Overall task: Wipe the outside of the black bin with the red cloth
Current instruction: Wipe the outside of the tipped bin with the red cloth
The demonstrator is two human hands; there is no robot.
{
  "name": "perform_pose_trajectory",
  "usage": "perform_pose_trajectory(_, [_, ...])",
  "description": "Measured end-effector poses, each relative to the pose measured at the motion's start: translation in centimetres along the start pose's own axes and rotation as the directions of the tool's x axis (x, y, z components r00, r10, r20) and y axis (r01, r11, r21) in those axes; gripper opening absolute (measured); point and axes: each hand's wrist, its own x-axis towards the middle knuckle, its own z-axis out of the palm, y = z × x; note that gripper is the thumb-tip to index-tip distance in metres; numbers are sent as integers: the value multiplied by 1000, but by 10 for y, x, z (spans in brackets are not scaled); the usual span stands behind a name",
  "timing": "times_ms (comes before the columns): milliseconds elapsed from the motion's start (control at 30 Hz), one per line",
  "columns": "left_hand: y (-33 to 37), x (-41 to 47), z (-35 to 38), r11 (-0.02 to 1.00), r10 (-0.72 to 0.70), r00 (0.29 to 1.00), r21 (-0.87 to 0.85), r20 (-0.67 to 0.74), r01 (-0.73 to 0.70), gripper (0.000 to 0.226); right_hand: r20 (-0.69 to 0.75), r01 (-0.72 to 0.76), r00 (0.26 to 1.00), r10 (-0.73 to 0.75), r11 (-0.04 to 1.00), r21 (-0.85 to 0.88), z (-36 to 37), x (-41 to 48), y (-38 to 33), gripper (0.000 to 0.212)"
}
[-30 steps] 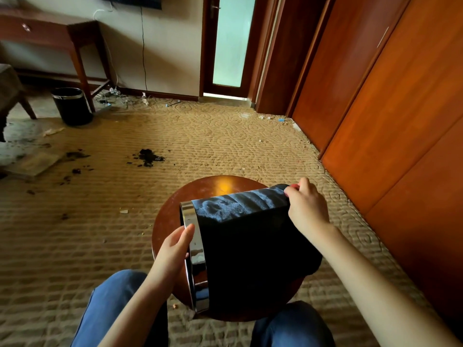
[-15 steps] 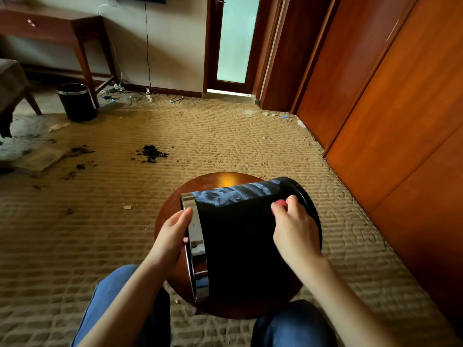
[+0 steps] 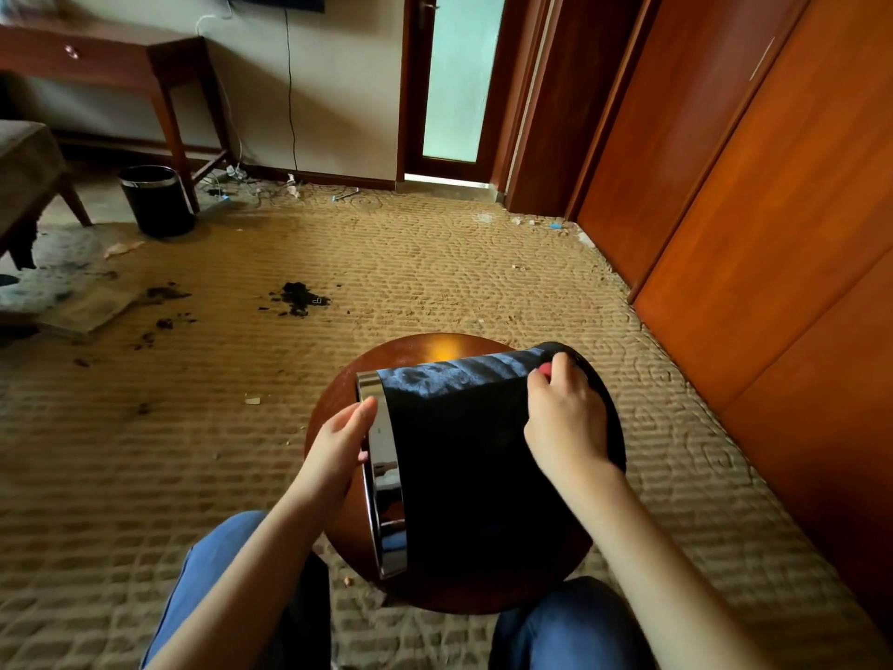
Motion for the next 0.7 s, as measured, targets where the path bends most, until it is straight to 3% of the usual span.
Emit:
perform_pose_trajectory(233, [-7,-7,3,1000,4,1000,-26,18,-3,32,20,-70,998,68,976,204,2,7,23,28])
perform_pose_trajectory(400, [-18,-34,7,999,20,999,-33,42,-19,35,212,-199,963,165,969,150,-7,45,33,29])
perform_pose_trajectory(467, [-19,-38,5,1000,13,998,-28,55,-11,35,208,-215,961,183,966,141,-7,49,30,29])
perform_pose_trajectory(600, [-12,-29,0,999,40,996,32,76,-43,46,79,-129,990,119,982,137,-7,29,24,22])
perform_pose_trajectory(700, [-5,-17,-1,999,40,998,28,54,-42,49,26,57,998,-59,996,75,-9,-2,5,23])
